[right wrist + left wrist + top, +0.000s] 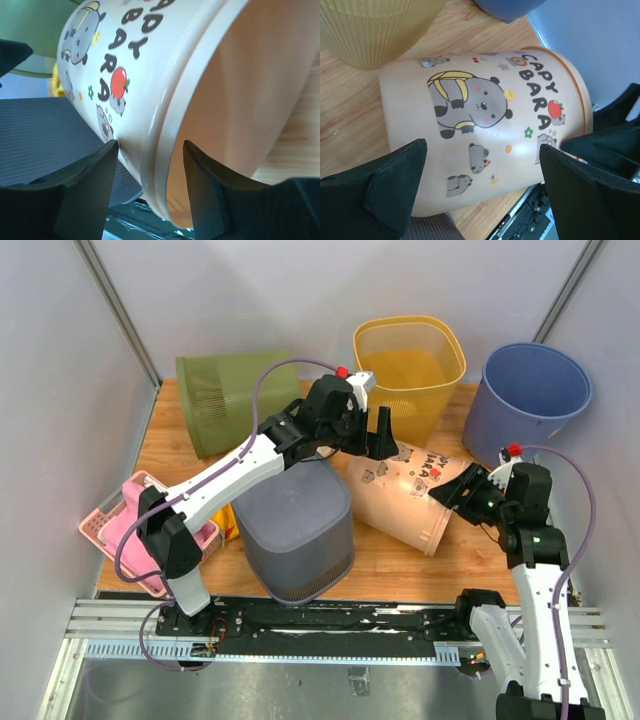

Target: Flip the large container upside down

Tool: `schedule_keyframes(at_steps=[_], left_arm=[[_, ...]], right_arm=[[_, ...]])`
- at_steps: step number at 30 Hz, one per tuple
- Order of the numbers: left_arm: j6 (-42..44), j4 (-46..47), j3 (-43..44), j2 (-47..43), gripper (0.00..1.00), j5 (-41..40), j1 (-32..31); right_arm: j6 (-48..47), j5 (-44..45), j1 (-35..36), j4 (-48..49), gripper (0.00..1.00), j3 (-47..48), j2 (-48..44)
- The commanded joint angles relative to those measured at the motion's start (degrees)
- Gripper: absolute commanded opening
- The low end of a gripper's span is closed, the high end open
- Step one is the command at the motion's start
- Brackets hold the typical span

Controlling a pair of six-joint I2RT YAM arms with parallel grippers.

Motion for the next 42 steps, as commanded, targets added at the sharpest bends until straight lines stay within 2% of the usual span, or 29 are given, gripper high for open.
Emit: schedule_keyframes(at_steps=[1,7,14,19,22,28,34,42], left_arm=[[1.29,0.02,2.68,0.97,0.99,-0.96,0.27],[3.55,-0.12,2.50,2.13,0.99,-7.39,1.31],[6.28,9.94,-7.65,-4.06,0.99,-8.85,2.26],[2.47,0.71,-1.70,0.90,0.98,3.21,7.54],[0.92,2.80,-3.99,1.39,0.97,8.67,8.44],[-0.21,2.16,-2.97,3.49,0.97,14.57,8.44],[0.48,-0.23,-2.03,5.19,0.96,12.06,8.44],[-1.84,4.32,-2.36,7.16,0.96,24.95,8.36]], right_arm=[[-10.56,10.66,-0.83,-11.99,0.58,4.80,-0.64],[-10.63,13.06,-0.86,-12.64,0.65,5.79,-1.50],[-10.12,15.70,-0.82,-12.92,0.65,6.37,-3.59],[-11.09,18.47,-0.87,-13.83,0.62,7.33,-3.97],[-9.78,17.37,-0.90,-13.27,0.61,7.54,-3.99],[-7.41,17.45,-0.90,-10.99,0.48,6.56,-4.98],[-6.65,17.79,-0.91,-8.89,0.38,4.39,-5.07],[-5.67,17.72,-0.91,-7.60,0.32,2.30,-4.64]])
